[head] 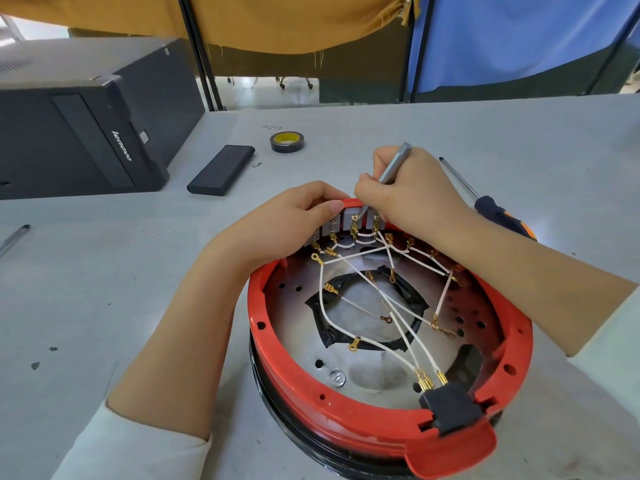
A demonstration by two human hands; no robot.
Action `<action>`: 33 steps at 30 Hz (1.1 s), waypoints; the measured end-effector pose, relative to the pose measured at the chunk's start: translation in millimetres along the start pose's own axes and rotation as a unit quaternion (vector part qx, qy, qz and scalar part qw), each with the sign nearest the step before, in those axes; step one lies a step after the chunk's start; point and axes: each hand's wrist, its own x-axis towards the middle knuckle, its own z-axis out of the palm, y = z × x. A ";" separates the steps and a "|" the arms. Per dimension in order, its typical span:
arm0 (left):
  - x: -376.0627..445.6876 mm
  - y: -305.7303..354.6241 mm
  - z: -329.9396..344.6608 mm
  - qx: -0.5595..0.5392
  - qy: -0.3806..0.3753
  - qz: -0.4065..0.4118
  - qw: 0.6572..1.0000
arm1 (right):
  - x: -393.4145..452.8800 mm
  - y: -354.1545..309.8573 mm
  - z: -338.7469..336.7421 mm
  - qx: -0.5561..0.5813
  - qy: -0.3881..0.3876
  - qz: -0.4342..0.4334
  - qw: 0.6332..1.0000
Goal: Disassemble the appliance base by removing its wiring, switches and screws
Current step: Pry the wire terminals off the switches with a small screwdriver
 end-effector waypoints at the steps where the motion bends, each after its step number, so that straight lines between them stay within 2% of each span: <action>1: -0.1 0.3 0.0 0.002 0.000 -0.001 1.000 | 1.1 -0.5 0.1 -0.001 -0.004 0.007 1.000; 8: 0.0 1.7 0.2 0.002 -0.004 -0.005 1.000 | 9.5 -2.2 -2.4 0.013 -0.059 0.075 0.995; 24: 0.7 0.7 0.3 0.009 -0.002 -0.004 1.000 | 13.8 -8.5 -4.6 0.063 -0.096 0.131 0.985; 27: 0.7 0.7 0.3 0.000 -0.005 -0.004 1.000 | 12.4 -6.6 -3.6 0.051 -0.085 0.113 0.989; 33: -0.9 1.6 -0.6 0.000 -0.002 -0.001 1.000 | 2.7 -1.6 -1.3 0.000 0.000 0.023 1.000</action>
